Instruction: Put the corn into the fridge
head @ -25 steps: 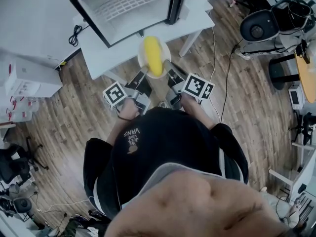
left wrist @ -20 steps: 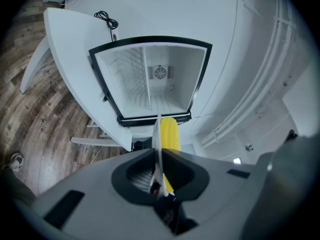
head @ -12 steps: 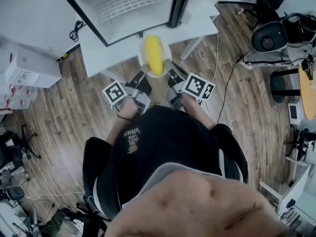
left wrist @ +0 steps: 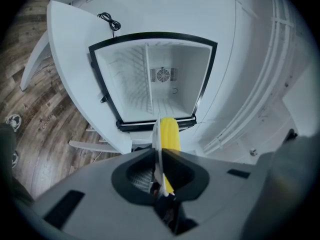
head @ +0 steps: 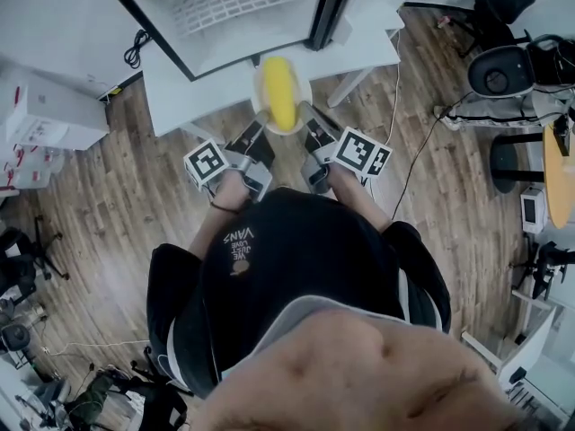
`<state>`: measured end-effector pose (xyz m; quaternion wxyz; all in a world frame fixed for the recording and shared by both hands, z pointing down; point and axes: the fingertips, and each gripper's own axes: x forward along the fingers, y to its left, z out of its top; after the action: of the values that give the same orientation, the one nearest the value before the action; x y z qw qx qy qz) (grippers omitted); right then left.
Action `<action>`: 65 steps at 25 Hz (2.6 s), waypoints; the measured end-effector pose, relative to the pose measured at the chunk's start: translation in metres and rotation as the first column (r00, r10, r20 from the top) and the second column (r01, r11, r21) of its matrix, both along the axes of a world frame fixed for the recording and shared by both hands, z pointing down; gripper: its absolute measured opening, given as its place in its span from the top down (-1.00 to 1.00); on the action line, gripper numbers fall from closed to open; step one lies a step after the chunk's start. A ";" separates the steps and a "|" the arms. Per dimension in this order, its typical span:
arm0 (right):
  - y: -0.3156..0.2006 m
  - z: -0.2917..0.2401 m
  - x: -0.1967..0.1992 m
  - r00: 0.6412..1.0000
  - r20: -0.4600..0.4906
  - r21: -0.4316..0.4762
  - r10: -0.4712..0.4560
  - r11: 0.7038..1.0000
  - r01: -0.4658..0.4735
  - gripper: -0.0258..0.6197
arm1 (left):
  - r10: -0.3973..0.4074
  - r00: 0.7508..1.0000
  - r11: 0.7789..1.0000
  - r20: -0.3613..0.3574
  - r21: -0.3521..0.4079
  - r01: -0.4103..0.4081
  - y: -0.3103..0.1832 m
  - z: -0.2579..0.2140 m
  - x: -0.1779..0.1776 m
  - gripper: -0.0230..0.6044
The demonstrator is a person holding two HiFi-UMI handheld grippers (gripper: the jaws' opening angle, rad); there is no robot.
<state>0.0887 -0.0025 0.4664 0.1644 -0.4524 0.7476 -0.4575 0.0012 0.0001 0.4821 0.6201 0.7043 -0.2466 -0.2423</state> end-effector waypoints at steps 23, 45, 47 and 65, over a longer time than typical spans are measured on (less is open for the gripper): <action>-0.087 -0.011 -0.015 0.998 -0.004 0.011 0.056 0.998 -0.056 0.78 | 0.046 0.999 0.999 -0.012 0.006 -0.046 -0.091 -0.011 -0.015 0.78; -0.157 -0.007 -0.039 0.987 0.003 0.028 0.162 0.986 -0.162 0.78 | 0.143 0.990 0.990 -0.011 0.016 -0.143 -0.171 -0.007 -0.038 0.78; -0.159 -0.006 -0.040 0.986 0.004 0.025 0.167 0.986 -0.167 0.78 | 0.149 0.989 0.989 -0.009 0.009 -0.148 -0.172 -0.006 -0.040 0.78; -0.190 -0.006 -0.031 0.997 -0.008 0.015 0.073 0.997 -0.073 0.78 | 0.055 0.998 0.998 -0.006 -0.005 -0.055 -0.195 -0.005 -0.031 0.78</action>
<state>0.0580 -0.1926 0.4599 0.1813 -0.4799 0.7347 -0.4439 -0.0302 -0.1952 0.4769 0.6289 0.7086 -0.2259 -0.2267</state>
